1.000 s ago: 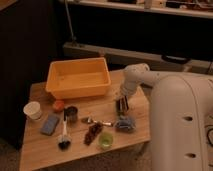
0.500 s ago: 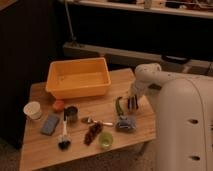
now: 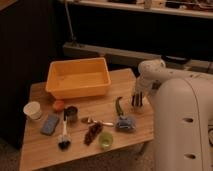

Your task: Wipe table surface with eraser

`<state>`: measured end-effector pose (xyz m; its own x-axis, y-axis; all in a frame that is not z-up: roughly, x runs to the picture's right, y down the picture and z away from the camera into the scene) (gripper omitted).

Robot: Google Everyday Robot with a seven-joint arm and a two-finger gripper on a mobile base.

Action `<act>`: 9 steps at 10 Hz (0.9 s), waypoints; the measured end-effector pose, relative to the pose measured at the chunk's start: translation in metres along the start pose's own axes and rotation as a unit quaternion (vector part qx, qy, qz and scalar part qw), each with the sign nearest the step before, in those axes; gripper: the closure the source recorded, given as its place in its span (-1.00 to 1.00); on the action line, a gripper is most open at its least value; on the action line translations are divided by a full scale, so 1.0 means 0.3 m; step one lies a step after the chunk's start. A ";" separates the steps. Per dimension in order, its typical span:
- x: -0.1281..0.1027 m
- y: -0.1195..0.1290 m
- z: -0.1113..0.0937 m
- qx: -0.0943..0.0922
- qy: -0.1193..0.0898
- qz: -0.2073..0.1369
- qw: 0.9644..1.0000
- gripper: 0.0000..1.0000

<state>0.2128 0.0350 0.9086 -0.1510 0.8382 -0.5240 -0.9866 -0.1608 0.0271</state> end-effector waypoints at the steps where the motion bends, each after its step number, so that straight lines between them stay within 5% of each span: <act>1: -0.008 0.012 0.003 0.004 -0.001 0.001 1.000 1.00; 5: -0.119 0.180 0.084 -0.002 0.008 0.000 1.000 1.00; 9: -0.192 0.352 0.149 -0.024 0.015 -0.046 0.999 1.00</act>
<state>0.1144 -0.0069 0.9797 -0.0577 0.8342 -0.5485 -0.9919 -0.1100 -0.0629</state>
